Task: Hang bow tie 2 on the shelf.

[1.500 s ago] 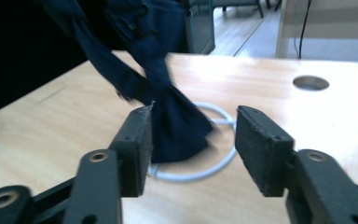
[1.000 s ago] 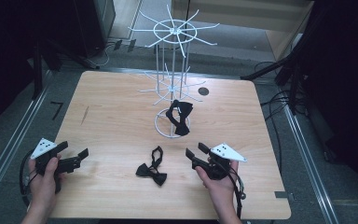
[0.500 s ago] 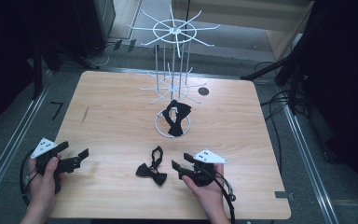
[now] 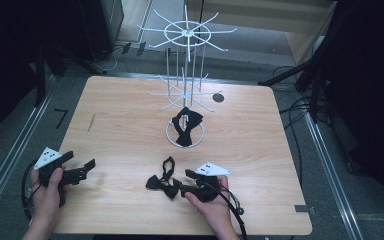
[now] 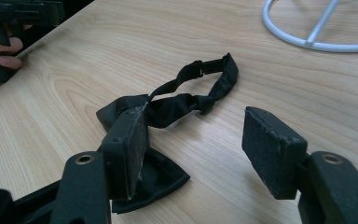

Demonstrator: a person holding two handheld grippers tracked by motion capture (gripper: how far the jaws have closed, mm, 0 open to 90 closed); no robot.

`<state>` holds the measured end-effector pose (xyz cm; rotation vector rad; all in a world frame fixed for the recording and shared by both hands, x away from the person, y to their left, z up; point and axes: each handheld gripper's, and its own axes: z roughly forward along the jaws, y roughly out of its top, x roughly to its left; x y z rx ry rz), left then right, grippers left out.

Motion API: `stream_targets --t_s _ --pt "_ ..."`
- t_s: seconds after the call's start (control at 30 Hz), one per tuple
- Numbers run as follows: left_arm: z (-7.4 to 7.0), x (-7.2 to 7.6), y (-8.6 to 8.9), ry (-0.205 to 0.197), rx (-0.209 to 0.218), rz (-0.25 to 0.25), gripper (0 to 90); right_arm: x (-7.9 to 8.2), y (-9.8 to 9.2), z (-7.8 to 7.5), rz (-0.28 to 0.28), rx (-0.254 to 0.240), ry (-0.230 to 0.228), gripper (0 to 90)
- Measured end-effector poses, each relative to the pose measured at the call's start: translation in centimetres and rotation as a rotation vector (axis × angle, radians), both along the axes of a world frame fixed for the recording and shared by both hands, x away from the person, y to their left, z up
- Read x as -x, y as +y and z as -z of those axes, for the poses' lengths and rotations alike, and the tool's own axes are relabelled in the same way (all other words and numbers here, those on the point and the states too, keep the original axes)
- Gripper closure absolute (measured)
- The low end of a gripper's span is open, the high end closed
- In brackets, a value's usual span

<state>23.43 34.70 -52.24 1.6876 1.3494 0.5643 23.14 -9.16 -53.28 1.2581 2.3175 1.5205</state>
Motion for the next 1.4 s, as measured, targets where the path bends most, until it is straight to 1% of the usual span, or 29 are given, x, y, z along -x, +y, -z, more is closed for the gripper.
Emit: stream_targets --t_s 0.1,0.13,0.2,0.33,0.43,0.53,0.63,0.67,0.7,0.73,0.77,0.8,0.9,0.93,0.97,1.0,1.1,1.17,1.2,1.3,1.37,1.4 --pt "0.0 0.0 0.0 0.005 -0.007 0.002 6.1 0.0 0.2 0.0 0.001 0.001 0.004 41.0" --pt "0.0 -0.1 -0.1 0.002 -0.011 0.002 6.1 -0.1 0.2 0.1 0.006 0.009 -0.003 41.6" --pt "0.0 0.0 -0.1 0.000 -0.012 0.003 6.1 -0.1 0.2 0.2 0.021 0.010 0.007 42.9" --pt "0.0 0.0 -0.2 0.002 -0.015 0.004 6.0 -0.2 0.4 0.3 0.012 -0.004 0.023 44.8" --pt "0.0 -0.1 -0.2 0.008 -0.014 0.004 6.1 0.0 0.6 0.3 0.006 -0.002 0.023 48.1" --pt "0.0 -0.1 -0.3 0.006 -0.017 0.005 6.1 -0.1 0.8 0.5 0.011 -0.006 0.026 50.0" --pt "0.0 -0.1 -0.3 0.008 -0.016 0.008 6.1 -0.3 0.9 0.7 0.011 -0.037 0.049 50.7" --pt "0.0 -0.1 -0.3 0.008 -0.014 0.008 6.1 -0.2 1.1 0.6 0.004 -0.049 0.047 50.7" --pt "0.0 -0.1 -0.3 0.007 -0.014 0.008 6.1 -0.1 1.3 0.5 -0.006 -0.048 0.042 50.6" --pt "0.0 -0.1 -0.3 0.005 -0.014 0.007 6.1 0.2 1.6 0.3 -0.028 -0.047 0.025 50.5" --pt "0.0 -0.1 -0.3 0.003 -0.014 0.006 6.1 0.2 1.6 0.3 -0.028 -0.047 0.025 50.5" --pt "0.0 -0.1 -0.2 0.002 -0.014 0.006 6.1 0.4 1.9 0.1 -0.042 -0.045 0.016 50.5" --pt "0.0 -0.1 -0.2 0.004 -0.012 0.007 6.0 0.7 2.4 -0.1 -0.065 -0.031 0.002 51.5" --pt "0.0 -0.1 -0.2 0.003 -0.013 0.007 6.1 0.8 2.6 0.0 -0.073 -0.020 0.006 52.8" --pt "0.0 -0.1 -0.2 0.002 -0.013 0.006 6.1 0.8 2.7 0.1 -0.073 -0.010 0.006 54.5" --pt "0.0 -0.1 -0.3 0.002 -0.014 0.007 6.1 0.8 2.8 0.3 -0.070 0.003 0.015 56.3" --pt "0.0 -0.1 -0.3 0.004 -0.013 0.005 6.0 0.6 2.8 0.7 -0.063 0.029 0.041 65.6" --pt "0.0 -0.1 -0.2 0.004 -0.013 0.007 6.1 0.4 2.5 0.6 -0.067 0.037 0.046 74.7" --pt "0.0 -0.1 -0.2 0.004 -0.011 0.007 6.1 0.4 2.4 0.5 -0.066 0.042 0.043 77.5" --pt "0.0 -0.1 -0.2 0.004 -0.011 0.008 6.0 0.3 1.8 0.2 -0.063 0.087 0.026 81.3" --pt "0.0 -0.1 -0.2 0.005 -0.012 0.010 6.1 0.3 1.4 0.0 -0.063 0.105 0.023 82.9" --pt "0.0 -0.1 -0.2 0.004 -0.012 0.009 6.1 0.3 1.2 -0.1 -0.060 0.122 0.015 83.5"
